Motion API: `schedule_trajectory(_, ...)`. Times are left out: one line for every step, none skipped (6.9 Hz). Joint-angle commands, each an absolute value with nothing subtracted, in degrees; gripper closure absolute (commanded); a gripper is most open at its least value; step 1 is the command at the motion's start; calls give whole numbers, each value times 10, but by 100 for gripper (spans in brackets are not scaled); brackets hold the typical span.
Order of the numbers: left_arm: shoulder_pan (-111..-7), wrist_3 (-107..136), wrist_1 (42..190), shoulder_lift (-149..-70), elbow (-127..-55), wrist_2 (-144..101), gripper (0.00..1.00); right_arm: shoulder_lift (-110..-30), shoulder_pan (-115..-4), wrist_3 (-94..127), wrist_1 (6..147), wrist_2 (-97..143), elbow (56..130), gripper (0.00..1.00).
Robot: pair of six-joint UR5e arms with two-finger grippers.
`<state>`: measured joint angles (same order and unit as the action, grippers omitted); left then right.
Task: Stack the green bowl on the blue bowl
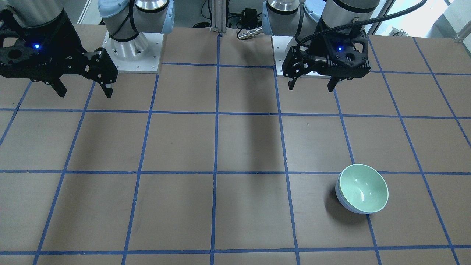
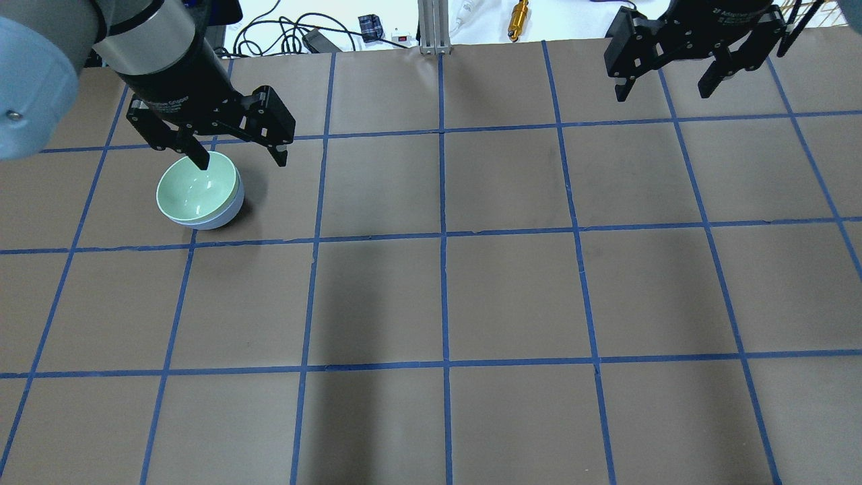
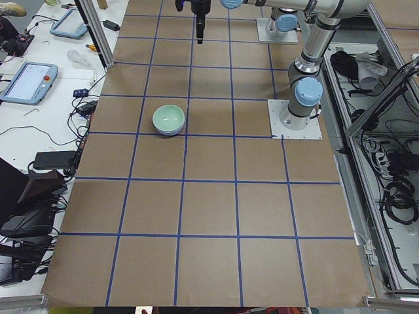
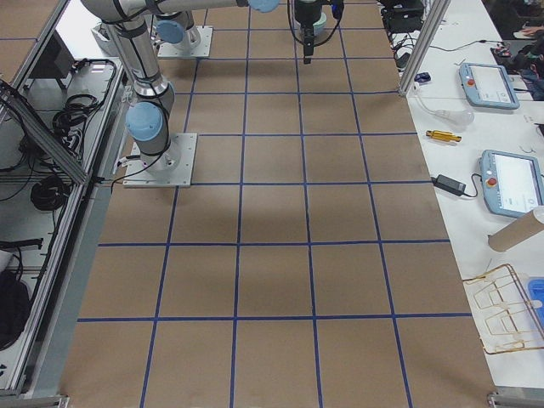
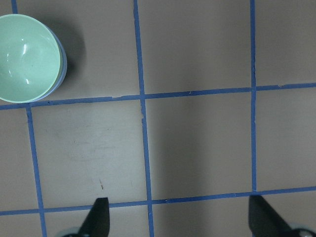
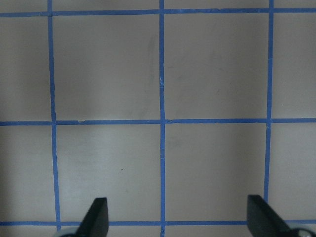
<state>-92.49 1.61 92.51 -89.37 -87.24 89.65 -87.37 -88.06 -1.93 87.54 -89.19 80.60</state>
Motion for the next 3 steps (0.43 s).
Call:
schedule_trajectory(-925, 17, 925, -895, -873, 909, 0, -874, -881, -19, 875, -892, 806, 0)
schedule_trajectory(-925, 16, 925, -896, -873, 909, 0, -874, -881, -19, 875, -892, 806, 0)
schedule_trajectory(-925, 14, 925, -896, -873, 908, 0, -874, -881, -19, 875, -892, 806, 0)
